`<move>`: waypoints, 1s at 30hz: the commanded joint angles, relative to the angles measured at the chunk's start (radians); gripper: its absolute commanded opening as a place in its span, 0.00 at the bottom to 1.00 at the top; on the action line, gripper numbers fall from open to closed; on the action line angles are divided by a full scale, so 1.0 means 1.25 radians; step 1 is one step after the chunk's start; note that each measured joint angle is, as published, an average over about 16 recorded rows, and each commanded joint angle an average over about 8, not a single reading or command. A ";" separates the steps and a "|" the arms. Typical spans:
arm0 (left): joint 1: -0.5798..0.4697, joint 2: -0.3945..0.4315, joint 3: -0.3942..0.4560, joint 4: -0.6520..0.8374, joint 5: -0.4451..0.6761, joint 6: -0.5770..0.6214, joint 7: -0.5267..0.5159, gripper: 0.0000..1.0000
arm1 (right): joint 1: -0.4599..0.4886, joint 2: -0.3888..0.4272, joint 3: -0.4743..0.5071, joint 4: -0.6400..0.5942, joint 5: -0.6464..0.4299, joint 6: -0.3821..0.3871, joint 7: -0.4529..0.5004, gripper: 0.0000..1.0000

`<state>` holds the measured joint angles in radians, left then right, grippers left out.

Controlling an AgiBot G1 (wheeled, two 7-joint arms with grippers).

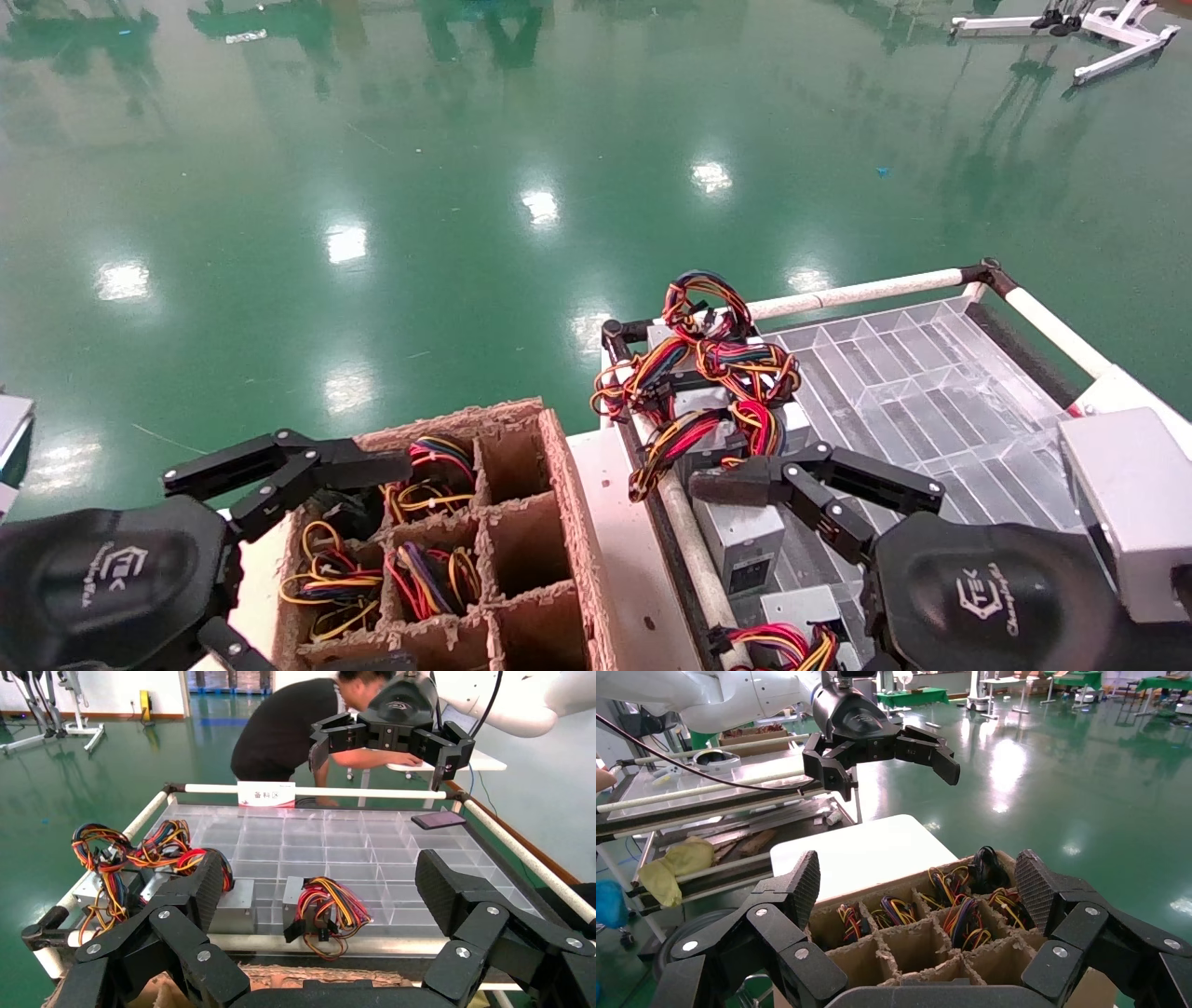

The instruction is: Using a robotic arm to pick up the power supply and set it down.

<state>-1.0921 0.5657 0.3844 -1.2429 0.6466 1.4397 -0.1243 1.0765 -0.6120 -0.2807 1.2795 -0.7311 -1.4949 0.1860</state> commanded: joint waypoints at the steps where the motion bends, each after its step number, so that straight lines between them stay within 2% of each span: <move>1: 0.000 0.000 0.000 0.000 0.000 0.000 0.000 0.00 | 0.000 0.000 0.000 0.000 0.000 0.000 0.000 1.00; 19: 0.000 0.000 0.000 0.000 0.000 0.000 0.000 0.00 | 0.000 -0.007 -0.008 -0.005 -0.016 0.009 0.001 1.00; 25: 0.000 0.000 0.000 0.000 0.000 0.000 0.000 0.00 | 0.025 -0.048 -0.050 -0.028 -0.094 0.039 0.008 1.00; 30: 0.000 0.000 0.000 0.000 0.000 0.000 0.000 0.00 | 0.072 -0.115 -0.106 -0.067 -0.191 0.068 0.020 1.00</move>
<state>-1.0921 0.5657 0.3845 -1.2429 0.6466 1.4397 -0.1243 1.1663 -0.7650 -0.4131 1.1835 -0.9642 -1.4134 0.2036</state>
